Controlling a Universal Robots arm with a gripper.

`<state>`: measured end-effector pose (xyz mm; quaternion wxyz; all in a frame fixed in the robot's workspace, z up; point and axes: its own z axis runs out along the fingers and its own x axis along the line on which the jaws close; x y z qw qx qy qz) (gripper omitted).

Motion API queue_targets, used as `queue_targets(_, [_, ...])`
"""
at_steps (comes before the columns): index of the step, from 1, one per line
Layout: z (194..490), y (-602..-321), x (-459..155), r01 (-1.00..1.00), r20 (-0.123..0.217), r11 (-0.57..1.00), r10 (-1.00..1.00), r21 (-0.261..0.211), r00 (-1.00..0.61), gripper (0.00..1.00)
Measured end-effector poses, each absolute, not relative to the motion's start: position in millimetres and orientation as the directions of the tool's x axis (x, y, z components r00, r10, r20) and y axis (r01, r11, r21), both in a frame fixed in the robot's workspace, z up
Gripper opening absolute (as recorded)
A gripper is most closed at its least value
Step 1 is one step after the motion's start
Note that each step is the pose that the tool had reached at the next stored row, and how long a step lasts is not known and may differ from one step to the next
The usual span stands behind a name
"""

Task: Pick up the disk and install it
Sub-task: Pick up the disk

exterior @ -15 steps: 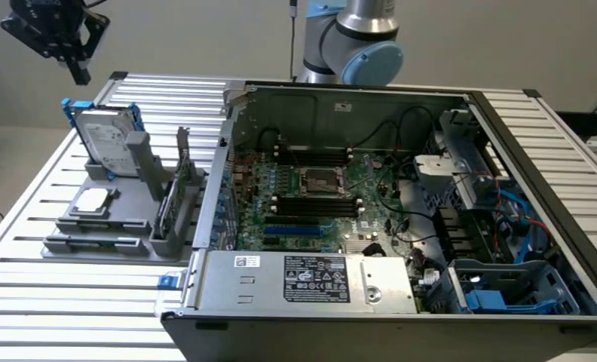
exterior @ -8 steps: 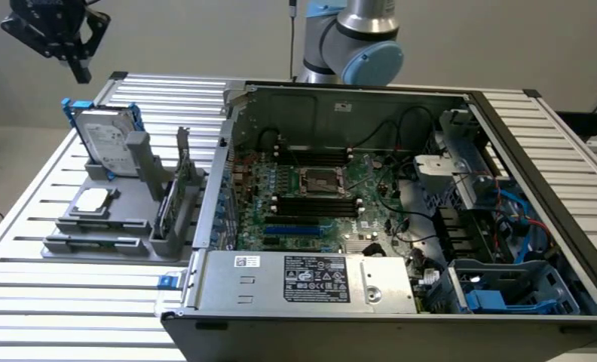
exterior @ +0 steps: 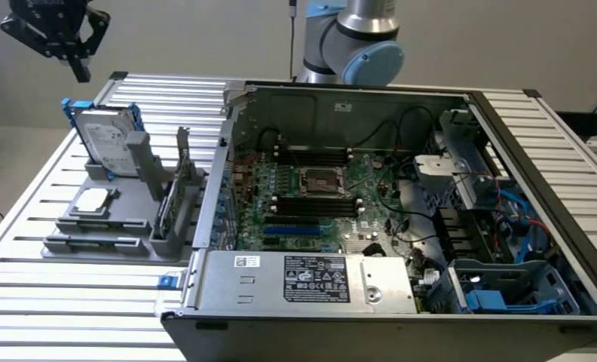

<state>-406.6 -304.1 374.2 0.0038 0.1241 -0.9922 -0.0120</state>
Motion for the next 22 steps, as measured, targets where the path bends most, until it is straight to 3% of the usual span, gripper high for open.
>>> queue_targets(22, [370.2,-304.1,-406.5,-0.541,0.008,0.840,-0.542,0.030,-0.841,0.11])
